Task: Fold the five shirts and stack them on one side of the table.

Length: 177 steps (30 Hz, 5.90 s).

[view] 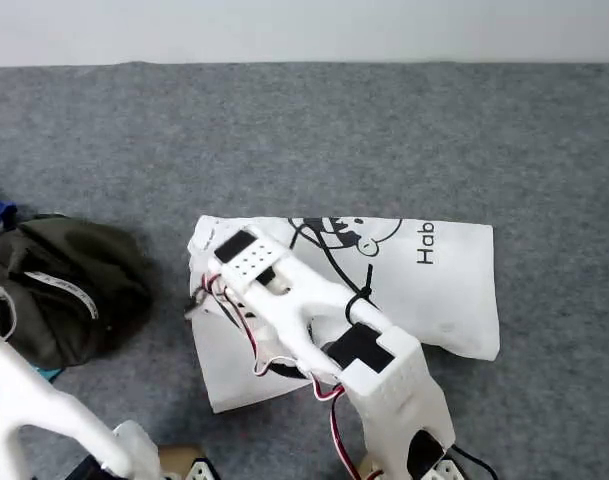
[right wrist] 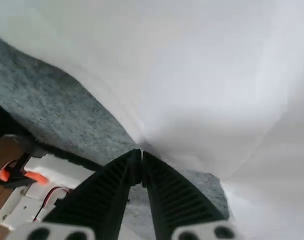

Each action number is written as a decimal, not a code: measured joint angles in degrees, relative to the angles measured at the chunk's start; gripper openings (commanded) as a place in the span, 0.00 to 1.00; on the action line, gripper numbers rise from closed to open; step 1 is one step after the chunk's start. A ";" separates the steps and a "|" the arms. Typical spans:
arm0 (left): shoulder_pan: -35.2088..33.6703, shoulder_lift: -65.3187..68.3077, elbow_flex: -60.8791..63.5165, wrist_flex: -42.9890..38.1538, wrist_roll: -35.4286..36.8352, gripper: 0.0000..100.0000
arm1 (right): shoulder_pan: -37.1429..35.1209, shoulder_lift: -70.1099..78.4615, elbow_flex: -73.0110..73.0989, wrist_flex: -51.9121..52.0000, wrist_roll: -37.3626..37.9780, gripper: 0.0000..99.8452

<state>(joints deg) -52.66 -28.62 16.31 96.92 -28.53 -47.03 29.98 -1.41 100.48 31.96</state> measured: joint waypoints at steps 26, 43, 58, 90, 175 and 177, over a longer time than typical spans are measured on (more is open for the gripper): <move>0.00 0.00 0.00 1.23 0.00 0.01 | 4.04 -3.08 -6.95 0.00 -2.29 0.01; 0.00 0.00 0.00 1.93 0.00 0.01 | 44.92 -14.51 -6.95 -10.64 -4.40 0.19; 0.00 0.00 6.42 1.93 0.00 0.01 | 54.24 -10.20 -6.95 -29.71 -16.70 0.16; 0.00 0.00 15.65 1.05 0.00 0.01 | 61.45 -3.25 -6.95 -30.68 -16.70 0.01; 0.00 0.00 20.75 -1.41 0.35 0.01 | 62.24 4.57 -22.24 -26.46 -10.81 0.01; 0.00 0.00 20.75 -1.41 0.35 0.01 | 62.24 4.57 -22.24 -26.46 -10.46 0.02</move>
<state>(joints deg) -52.66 -28.62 37.05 95.52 -28.18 15.21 34.55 -23.65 74.02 21.49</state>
